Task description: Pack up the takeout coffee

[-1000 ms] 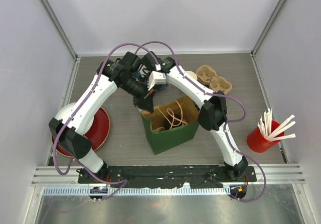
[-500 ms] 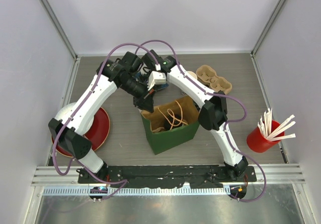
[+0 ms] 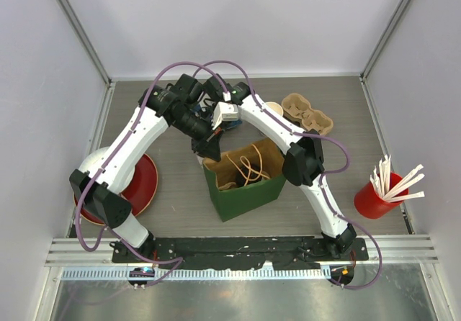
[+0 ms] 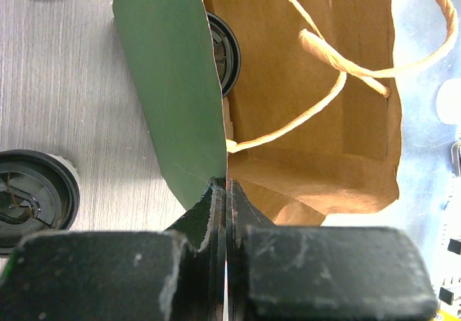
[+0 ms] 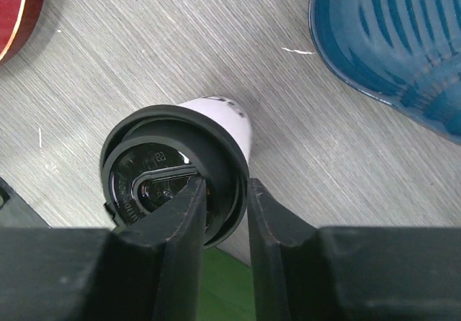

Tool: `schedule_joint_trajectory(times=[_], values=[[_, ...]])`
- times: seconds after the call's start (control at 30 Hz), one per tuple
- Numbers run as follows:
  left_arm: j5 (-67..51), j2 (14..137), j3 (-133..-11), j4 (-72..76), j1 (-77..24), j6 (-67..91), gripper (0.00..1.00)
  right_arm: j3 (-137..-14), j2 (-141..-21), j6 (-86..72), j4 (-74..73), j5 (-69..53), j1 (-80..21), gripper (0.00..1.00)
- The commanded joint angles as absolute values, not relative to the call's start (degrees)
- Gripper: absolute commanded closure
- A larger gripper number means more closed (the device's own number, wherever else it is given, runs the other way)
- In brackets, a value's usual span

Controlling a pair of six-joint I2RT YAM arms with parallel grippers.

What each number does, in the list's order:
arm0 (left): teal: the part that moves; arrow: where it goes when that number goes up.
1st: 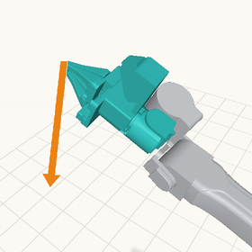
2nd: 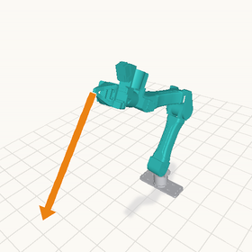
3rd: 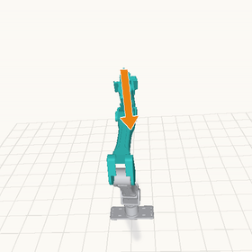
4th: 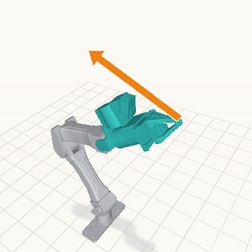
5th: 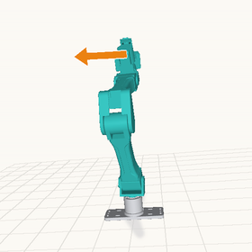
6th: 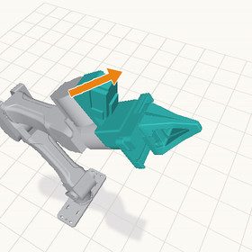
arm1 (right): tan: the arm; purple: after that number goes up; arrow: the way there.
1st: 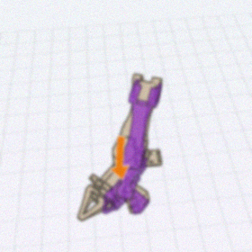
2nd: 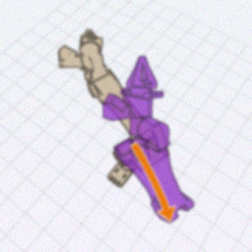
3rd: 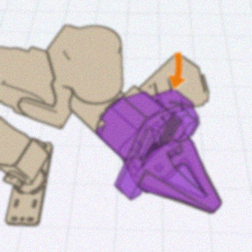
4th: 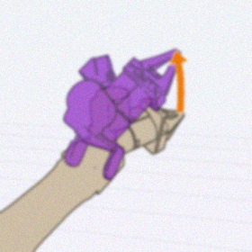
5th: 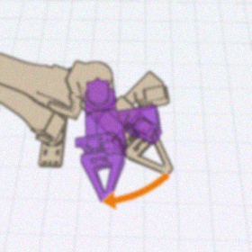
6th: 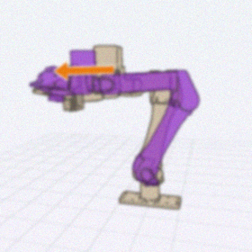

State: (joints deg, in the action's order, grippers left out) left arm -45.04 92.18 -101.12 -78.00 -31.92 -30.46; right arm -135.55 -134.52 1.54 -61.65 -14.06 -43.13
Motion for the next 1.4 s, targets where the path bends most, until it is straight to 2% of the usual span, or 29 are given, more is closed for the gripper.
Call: schedule_joint_trajectory(times=[0.0,0.13,0.23,0.37,0.6,0.7,0.73,0.8,0.83,0.9,0.93,1.07,1.1,1.37], values=[[-46.23,89.47,-101.95,-90.09,-32.26,-30.59,1.00,-137.02,-134.91,2.81,-61.52,-14.15,-43.59,0.74],[-46.06,89.30,-101.86,-90.18,-32.34,-30.59,1.00,-136.23,-133.51,2.90,-61.26,-14.06,-43.59,0.93],[-45.88,89.03,-101.69,-90.09,-32.26,-30.59,1.00,-135.53,-131.93,2.64,-60.82,-12.66,-43.59,0.99],[-45.79,88.95,-101.60,-90.09,-32.26,-30.50,1.00,-134.65,-130.00,2.20,-59.15,-12.65,-43.51,0.99],[-44.91,88.68,-100.90,-89.48,-32.34,-29.89,1.00,-134.56,-130.61,1.94,-58.54,-12.66,-43.50,0.92],[-42.63,88.59,-100.90,-88.42,-32.34,-28.05,0.86,-134.56,-130.43,1.06,-57.75,-11.78,-43.07,0.89],[-41.76,88.51,-100.99,-87.90,-32.34,-27.43,0.77,-134.47,-130.26,0.79,-57.40,-11.43,-43.07,0.89],[-38.94,87.81,-101.16,-86.41,-32.26,-26.28,0.65,-133.69,-129.73,0.62,-57.13,-11.25,-42.80,0.87],[-38.24,87.63,-101.34,-85.87,-32.26,-24.97,0.54,-133.16,-128.86,0.53,-56.69,-11.08,-42.72,0.86],[-36.04,86.84,-102.21,-84.56,-32.26,-23.82,0.47,-131.58,-127.97,0.44,-56.08,-10.64,-42.54,0.84],[-35.51,86.66,-102.56,-84.12,-32.26,-22.51,0.31,-131.14,-127.19,0.35,-55.47,-10.37,-42.45,0.83],[-32.88,85.26,-103.97,-82.01,-32.26,-19.79,0.13,-129.29,-125.69,0.18,-54.32,-10.02,-42.19,0.81],[-31.91,84.82,-104.15,-81.22,-32.34,-19.25,0.01,-128.77,-125.42,0.18,-54.14,-10.02,-42.01,0.81],[-28.22,83.67,-107.84,-80.33,-32.17,-16.44,0.00,-127.18,-123.40,0.18,-52.47,-9.76,-42.01,0.80]])
